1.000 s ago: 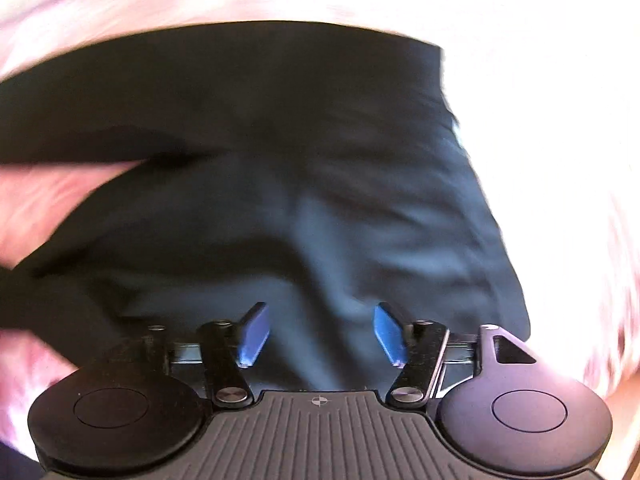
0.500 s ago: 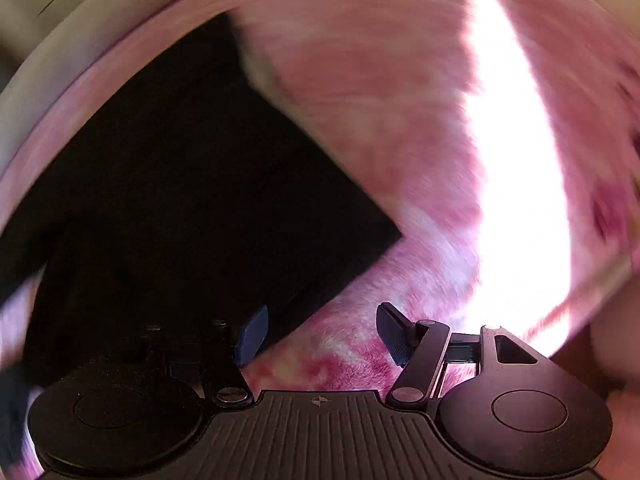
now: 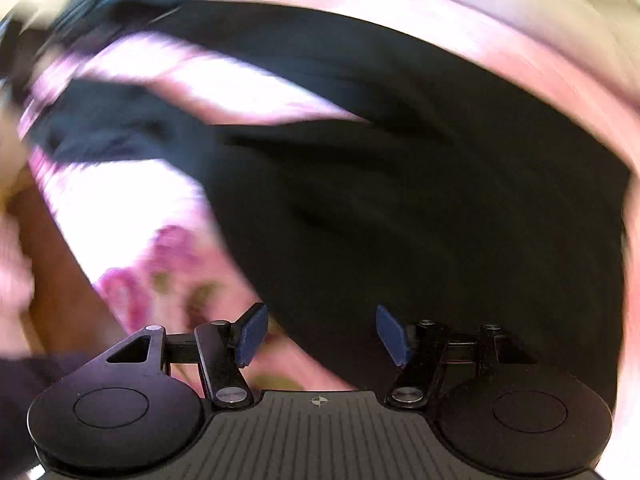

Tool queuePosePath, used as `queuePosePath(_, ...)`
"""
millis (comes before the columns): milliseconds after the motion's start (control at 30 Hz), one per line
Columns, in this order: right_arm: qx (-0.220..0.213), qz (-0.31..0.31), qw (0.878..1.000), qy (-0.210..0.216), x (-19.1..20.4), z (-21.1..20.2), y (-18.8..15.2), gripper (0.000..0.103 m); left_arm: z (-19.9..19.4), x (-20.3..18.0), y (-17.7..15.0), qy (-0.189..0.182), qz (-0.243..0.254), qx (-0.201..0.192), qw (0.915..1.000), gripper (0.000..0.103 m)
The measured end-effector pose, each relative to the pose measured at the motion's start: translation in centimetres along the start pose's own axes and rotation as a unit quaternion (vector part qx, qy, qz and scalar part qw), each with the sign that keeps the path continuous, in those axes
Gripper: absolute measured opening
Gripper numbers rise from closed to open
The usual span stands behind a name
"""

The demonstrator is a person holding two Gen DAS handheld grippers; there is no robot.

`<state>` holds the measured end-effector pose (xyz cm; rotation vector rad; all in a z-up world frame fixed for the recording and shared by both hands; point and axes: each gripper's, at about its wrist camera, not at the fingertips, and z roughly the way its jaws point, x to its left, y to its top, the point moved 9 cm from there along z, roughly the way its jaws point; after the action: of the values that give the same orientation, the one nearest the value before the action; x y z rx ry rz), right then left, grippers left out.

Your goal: Fold clothes

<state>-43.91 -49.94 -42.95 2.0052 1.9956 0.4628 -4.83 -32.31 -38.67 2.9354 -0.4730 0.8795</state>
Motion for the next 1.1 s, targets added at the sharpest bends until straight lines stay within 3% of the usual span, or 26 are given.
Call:
queuePosePath(67,0.001,-0.06,0.998,-0.009,2.2,1.4,1.5,0.064,2.0,1.7,-3.4,-0.008,0.001,0.009,0.9999,0.064)
queuePosePath(200,0.029,-0.144,0.988,-0.038,4.8,4.9,4.2,0.064,6.2,4.3,-9.2,-0.061,-0.014,0.018,0.9979,0.064)
queuePosePath(367,0.078,-0.21,0.971,-0.078,5.8,7.8,5.6,0.064,8.9,4.5,-11.5,-0.127,-0.026,-0.009,0.9915,0.063)
queuePosePath(433,0.094,-0.229,0.965,-0.08,6.6,8.7,5.6,0.064,8.8,4.5,-11.4,-0.157,-0.039,-0.011,0.9868,0.039)
queuePosePath(500,0.111,-0.248,0.959,-0.082,7.3,9.6,5.5,0.064,8.5,4.2,-11.4,-0.165,-0.044,-0.01,0.9853,0.003)
queuePosePath(700,0.127,-0.317,0.933,-0.113,8.9,11.4,4.2,0.061,5.9,5.2,-11.4,-0.135,-0.052,-0.016,0.9893,0.0)
queuePosePath(733,0.119,-0.322,0.932,-0.115,9.0,11.6,4.2,0.054,5.2,5.9,-11.2,-0.128,-0.054,-0.022,0.9901,0.0)
queuePosePath(800,0.119,-0.326,0.931,-0.112,8.4,11.4,4.2,0.001,3.0,8.3,-10.9,-0.094,-0.062,-0.04,0.9928,0.0)
queuePosePath(867,0.093,-0.321,0.934,-0.127,7.5,9.5,5.5,0.002,0.0,11.5,-10.5,-0.042,-0.077,-0.064,0.9941,0.0)
queuePosePath(967,0.033,-0.297,0.94,-0.163,5.4,5.0,8.3,0.002,-5.7,15.6,-10.6,0.051,-0.107,-0.103,0.9876,0.0)
queuePosePath(1033,0.001,-0.285,0.943,-0.17,4.8,2.0,9.3,0.002,-8.5,15.5,-11.4,0.087,-0.104,-0.111,0.9846,0.0)
queuePosePath(1100,-0.012,-0.293,0.942,-0.163,5.5,0.4,8.8,0.002,-9.5,13.3,-12.6,0.1,-0.091,-0.1,0.9857,0.001)
